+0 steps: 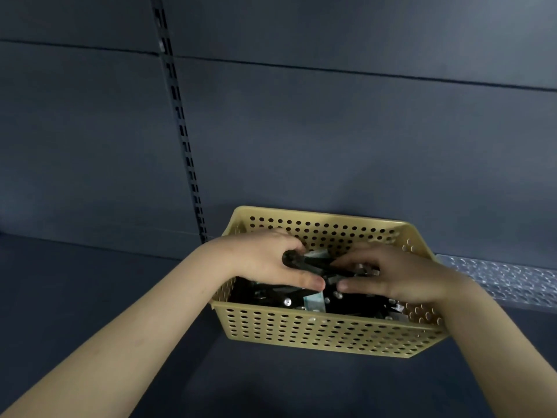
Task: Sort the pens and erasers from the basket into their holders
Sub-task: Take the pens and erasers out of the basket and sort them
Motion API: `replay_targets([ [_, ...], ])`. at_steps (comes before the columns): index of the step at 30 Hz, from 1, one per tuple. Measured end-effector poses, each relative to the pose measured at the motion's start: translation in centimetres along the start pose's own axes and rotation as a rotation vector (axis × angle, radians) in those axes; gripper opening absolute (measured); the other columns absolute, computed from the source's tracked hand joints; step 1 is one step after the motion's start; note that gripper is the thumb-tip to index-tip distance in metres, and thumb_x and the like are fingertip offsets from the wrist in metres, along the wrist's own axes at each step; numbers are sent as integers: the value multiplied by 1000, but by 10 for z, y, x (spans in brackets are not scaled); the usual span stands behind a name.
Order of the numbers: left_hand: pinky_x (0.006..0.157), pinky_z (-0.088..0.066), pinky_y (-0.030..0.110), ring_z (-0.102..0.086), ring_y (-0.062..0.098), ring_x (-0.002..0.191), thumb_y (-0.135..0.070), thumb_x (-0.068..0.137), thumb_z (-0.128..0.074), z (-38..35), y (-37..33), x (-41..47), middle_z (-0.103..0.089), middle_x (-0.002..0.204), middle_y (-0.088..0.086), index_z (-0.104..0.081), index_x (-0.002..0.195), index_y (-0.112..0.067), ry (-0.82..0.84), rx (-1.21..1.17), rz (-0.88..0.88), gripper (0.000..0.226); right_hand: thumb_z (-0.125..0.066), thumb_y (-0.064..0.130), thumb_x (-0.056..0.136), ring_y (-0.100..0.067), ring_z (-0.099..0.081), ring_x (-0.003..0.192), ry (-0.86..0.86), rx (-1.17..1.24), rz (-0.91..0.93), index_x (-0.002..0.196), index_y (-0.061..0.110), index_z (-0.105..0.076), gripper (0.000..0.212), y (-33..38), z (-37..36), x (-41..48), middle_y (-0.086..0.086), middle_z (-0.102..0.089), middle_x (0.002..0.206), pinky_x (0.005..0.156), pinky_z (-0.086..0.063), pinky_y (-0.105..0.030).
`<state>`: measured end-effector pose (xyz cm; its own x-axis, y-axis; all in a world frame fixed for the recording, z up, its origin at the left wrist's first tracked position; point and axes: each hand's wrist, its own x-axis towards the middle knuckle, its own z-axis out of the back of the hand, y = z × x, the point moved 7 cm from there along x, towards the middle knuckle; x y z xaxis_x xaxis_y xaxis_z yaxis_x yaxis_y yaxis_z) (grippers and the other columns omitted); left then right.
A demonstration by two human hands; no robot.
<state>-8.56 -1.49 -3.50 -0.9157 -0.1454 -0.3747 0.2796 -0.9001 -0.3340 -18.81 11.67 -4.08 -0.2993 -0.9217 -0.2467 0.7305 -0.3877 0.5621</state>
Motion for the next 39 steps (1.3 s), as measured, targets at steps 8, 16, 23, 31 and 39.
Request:
replay_targets([
  [8, 96, -45, 31, -49, 11, 112, -92, 43, -43, -10, 4, 11, -51, 131, -10, -37, 139, -37, 73, -19, 16, 110, -66, 64, 65, 17, -46, 116, 134, 68, 53, 122, 55, -45, 61, 1, -10, -2, 36, -52, 125, 100, -37, -10],
  [16, 83, -44, 28, -54, 10, 100, -91, 48, -44, -9, 5, 12, -56, 107, -17, -56, 120, -38, -3, 25, 78, 90, -57, 65, 67, 11, -47, 118, 11, 67, 52, 124, 53, -52, 58, -1, -6, -1, 29, -55, 128, 101, -37, -17],
  [23, 44, -27, 16, -41, 8, 52, -67, 81, -52, -12, -2, 17, -49, 62, -7, -66, 87, -19, -45, -95, -8, 50, -38, 74, 67, -2, -61, 96, -107, 14, 63, 126, 49, -50, 65, 0, 2, -1, 22, -58, 116, 88, -53, -33],
  [31, 76, -50, 25, -63, 5, 80, -77, 61, -56, -22, -3, 18, -68, 81, -19, -70, 88, -32, 81, -205, -24, 54, -46, 45, 95, -12, -63, 83, -214, -37, 21, 105, 42, -54, 13, 1, 10, 1, 0, -68, 99, 69, -51, -23],
  [39, 44, -30, 12, -41, -4, 43, -53, 85, -61, -17, -3, 24, -49, 52, -19, -63, 77, -26, -24, -259, -22, 28, -57, 39, 93, -8, -61, 93, -366, 7, -10, 115, 41, -61, 23, -1, 21, -6, 11, -66, 105, 82, -50, -23],
])
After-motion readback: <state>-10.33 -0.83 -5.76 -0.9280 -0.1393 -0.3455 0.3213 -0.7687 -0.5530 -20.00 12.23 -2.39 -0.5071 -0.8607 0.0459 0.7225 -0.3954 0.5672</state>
